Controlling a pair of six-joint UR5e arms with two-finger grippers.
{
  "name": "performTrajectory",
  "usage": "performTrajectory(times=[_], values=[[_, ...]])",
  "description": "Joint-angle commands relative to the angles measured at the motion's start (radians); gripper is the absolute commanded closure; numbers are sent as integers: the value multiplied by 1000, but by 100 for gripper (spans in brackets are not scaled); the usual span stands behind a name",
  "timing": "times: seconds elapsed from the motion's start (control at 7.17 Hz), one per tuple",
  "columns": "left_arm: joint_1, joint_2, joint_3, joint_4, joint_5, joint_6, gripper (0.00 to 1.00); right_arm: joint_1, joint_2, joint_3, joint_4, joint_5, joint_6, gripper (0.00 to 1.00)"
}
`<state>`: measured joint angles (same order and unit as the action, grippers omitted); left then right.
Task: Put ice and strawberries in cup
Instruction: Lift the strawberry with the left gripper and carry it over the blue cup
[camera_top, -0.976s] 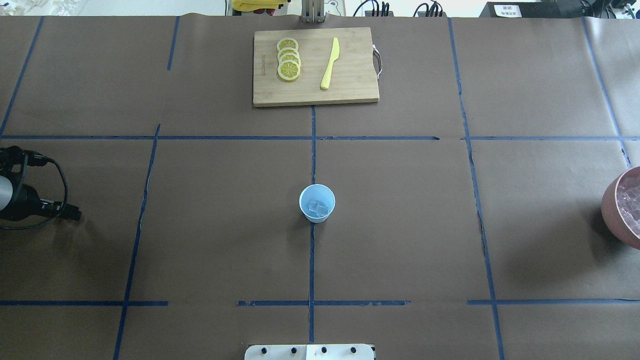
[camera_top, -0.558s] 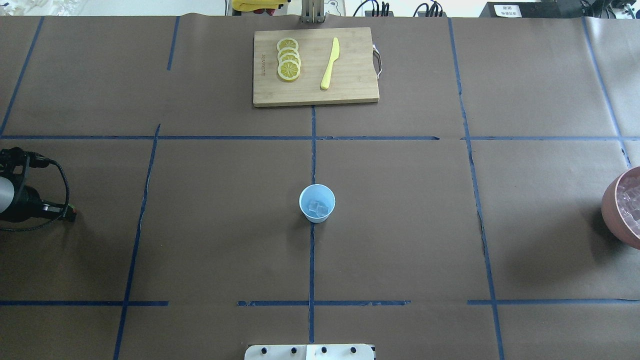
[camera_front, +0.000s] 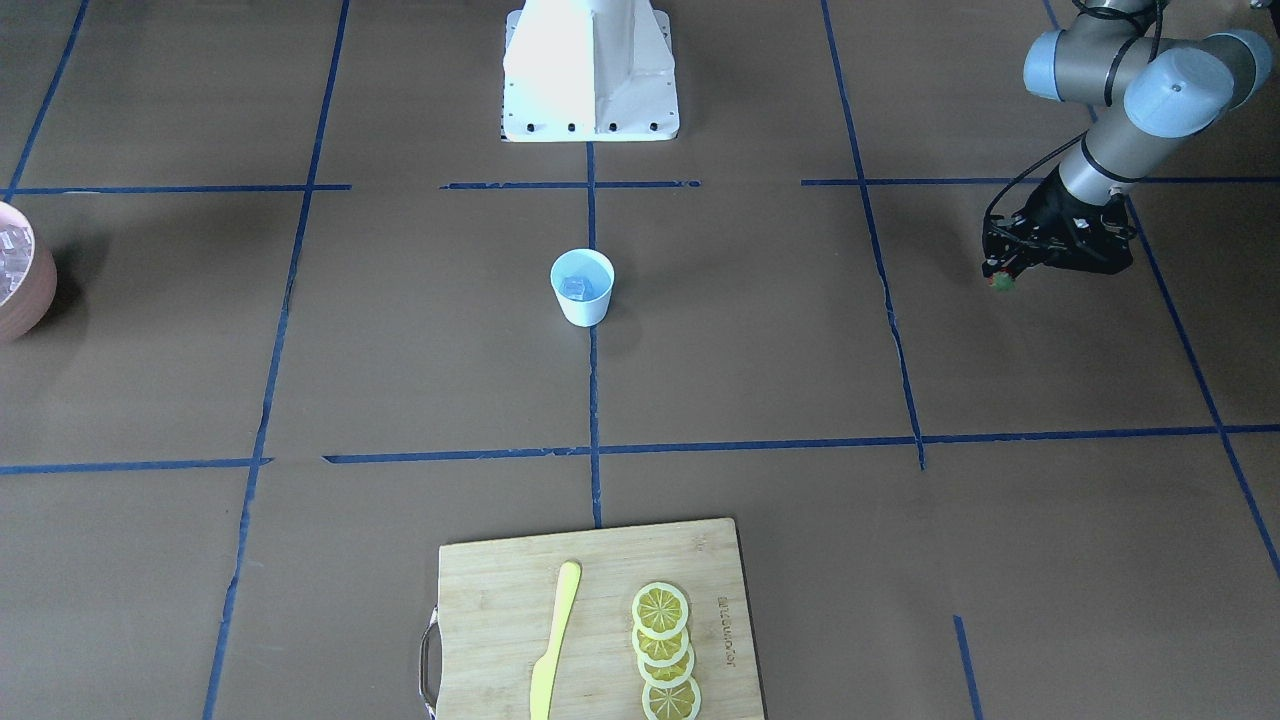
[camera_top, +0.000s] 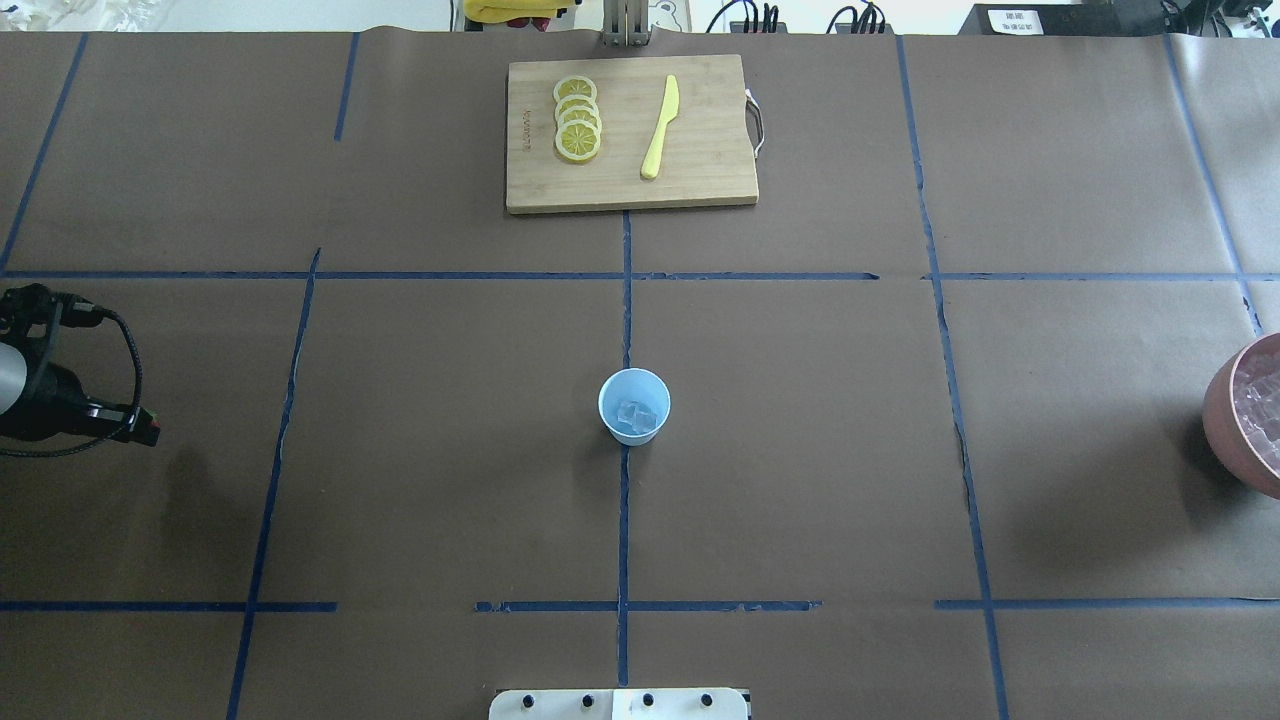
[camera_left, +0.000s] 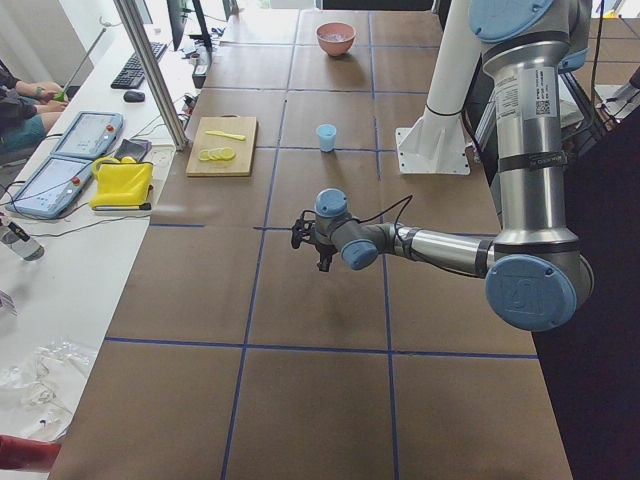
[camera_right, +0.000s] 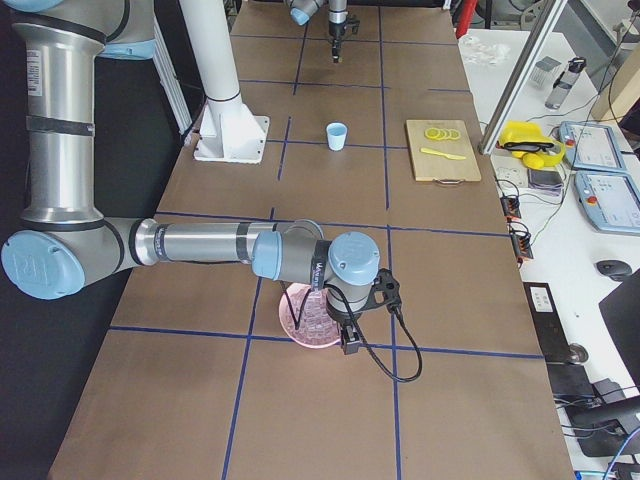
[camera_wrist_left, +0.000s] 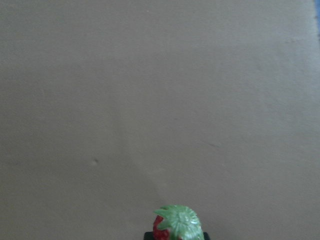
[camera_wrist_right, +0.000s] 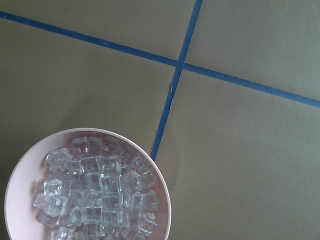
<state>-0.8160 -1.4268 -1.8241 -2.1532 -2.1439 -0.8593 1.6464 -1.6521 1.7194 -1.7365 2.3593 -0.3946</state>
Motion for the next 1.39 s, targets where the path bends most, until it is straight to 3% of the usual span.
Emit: performTrajectory(times=[0.0, 0.28, 0.7, 0.98, 1.26], values=[[-3, -32, -140, 222, -34, 2, 100, 3, 0, 0, 0, 0, -1, 1], [-3, -169, -230, 492, -33, 2, 100, 7, -2, 0, 0, 0, -1, 1], [4, -506, -244, 866, -27, -10, 99, 9, -6, 9, 0, 0, 0, 1], [62, -669, -213, 954, -25, -146, 99, 9, -14, 25, 0, 2, 3, 1], [138, -864, -79, 952, -16, -303, 99, 9, -14, 28, 0, 0, 3, 1]])
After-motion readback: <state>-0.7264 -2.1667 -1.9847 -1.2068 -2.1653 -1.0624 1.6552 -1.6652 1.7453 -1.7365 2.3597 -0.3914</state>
